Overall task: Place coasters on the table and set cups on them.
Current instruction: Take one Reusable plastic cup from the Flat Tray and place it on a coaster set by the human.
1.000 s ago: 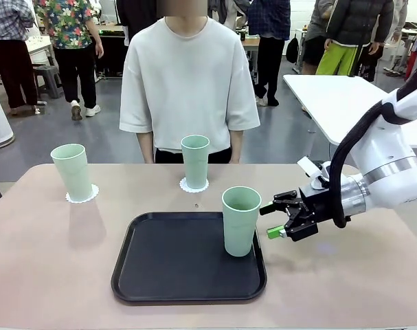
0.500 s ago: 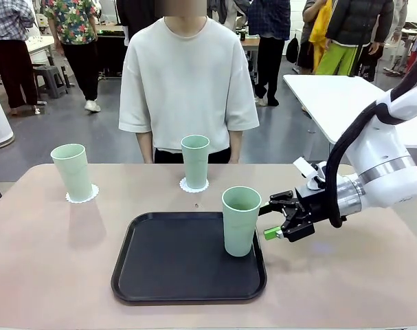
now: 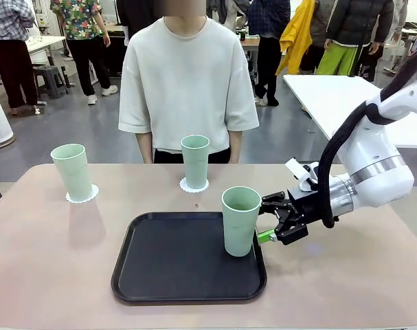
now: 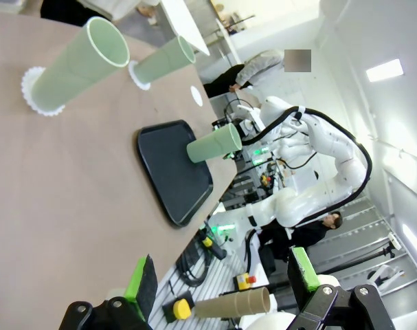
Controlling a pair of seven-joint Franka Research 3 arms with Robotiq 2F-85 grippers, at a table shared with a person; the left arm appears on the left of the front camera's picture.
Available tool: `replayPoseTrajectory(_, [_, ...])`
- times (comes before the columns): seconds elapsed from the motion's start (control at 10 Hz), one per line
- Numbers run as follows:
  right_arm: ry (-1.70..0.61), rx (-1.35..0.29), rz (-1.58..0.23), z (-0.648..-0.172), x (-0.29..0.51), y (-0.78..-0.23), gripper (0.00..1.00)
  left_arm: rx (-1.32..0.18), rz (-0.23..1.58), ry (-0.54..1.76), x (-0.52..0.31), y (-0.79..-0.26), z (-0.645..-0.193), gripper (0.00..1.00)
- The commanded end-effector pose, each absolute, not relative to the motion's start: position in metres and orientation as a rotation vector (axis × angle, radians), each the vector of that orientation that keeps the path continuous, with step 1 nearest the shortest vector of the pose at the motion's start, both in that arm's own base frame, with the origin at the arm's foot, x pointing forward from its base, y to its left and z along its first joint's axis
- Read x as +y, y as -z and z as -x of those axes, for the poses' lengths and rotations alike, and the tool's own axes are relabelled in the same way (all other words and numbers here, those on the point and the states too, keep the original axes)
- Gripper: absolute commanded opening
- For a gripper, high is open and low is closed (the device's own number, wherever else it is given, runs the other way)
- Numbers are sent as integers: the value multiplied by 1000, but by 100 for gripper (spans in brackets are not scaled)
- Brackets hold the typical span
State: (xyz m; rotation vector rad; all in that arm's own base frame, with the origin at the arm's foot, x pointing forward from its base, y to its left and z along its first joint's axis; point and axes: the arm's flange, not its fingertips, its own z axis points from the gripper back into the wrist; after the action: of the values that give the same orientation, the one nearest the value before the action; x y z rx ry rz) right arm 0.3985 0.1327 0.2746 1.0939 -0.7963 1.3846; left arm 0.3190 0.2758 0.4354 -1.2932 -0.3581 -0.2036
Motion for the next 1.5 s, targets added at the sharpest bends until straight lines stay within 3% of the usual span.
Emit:
replayPoseTrajectory(0.0, [-1433,-825,-1110,-404,139,-268,100,-365,1301,201,276,-437,-318,100])
replayPoseTrajectory(1.4, [-1431,-857,-1121,-428,157,-248,100,-365,1301,201,276,-437,-318,100])
